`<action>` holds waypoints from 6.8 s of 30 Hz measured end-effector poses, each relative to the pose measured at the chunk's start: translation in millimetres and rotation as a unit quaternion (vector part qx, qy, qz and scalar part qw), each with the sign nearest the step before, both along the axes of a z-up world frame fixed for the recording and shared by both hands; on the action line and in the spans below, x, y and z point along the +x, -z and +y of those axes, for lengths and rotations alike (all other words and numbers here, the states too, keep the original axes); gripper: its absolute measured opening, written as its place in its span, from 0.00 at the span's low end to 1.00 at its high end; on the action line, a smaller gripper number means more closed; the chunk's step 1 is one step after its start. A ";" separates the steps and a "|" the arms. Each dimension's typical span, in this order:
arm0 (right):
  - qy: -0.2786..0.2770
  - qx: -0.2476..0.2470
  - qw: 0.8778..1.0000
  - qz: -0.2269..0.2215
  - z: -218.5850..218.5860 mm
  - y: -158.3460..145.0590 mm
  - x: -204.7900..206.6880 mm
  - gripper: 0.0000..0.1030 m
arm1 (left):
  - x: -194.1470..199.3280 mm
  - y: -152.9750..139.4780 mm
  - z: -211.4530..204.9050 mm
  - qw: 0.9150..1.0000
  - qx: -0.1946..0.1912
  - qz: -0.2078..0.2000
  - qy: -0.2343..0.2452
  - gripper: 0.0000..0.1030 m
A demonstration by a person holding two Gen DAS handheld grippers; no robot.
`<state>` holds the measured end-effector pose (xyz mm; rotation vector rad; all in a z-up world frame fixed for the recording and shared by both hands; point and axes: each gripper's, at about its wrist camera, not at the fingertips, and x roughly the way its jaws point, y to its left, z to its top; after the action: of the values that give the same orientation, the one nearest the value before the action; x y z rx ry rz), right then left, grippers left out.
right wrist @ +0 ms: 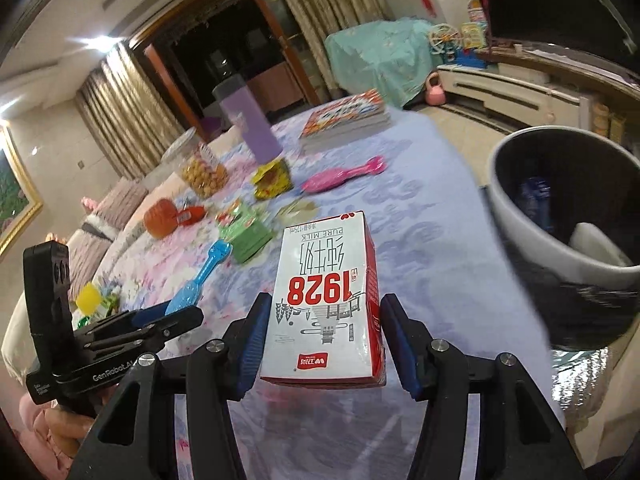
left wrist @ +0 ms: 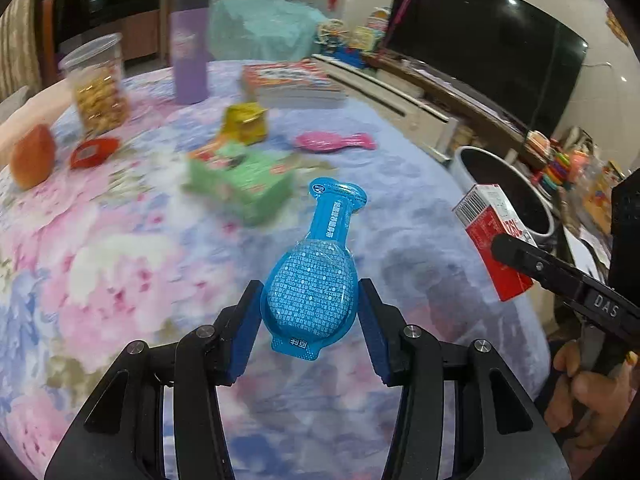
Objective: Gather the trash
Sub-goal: 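Carry packet and carton over the bin and open both tools, then move both open tools back toward the orange snack bag and green carton, then grasp the orange snack bag with the left tool while the right tool grasps the green milk carton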
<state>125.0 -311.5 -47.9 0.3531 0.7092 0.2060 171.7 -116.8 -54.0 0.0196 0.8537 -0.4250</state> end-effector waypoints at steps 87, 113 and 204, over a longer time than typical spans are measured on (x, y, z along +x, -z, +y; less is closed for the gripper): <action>0.114 0.022 0.993 -0.026 -157.3 -28.0 4.1 0.76 | 25.3 -9.2 -145.1 0.997 -0.014 0.037 0.072 0.70; -0.043 0.023 0.999 0.002 24.6 -0.9 20.6 0.82 | 12.2 13.2 69.5 0.993 -0.018 0.038 -0.111 0.71; -0.137 -0.086 0.985 0.051 114.4 25.2 87.9 0.54 | 33.8 16.4 107.3 0.995 -0.012 0.032 -0.093 0.24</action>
<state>212.9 -197.1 -73.1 0.0995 0.8702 0.3872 205.5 -9.4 -70.4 -0.0953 0.9054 -0.2620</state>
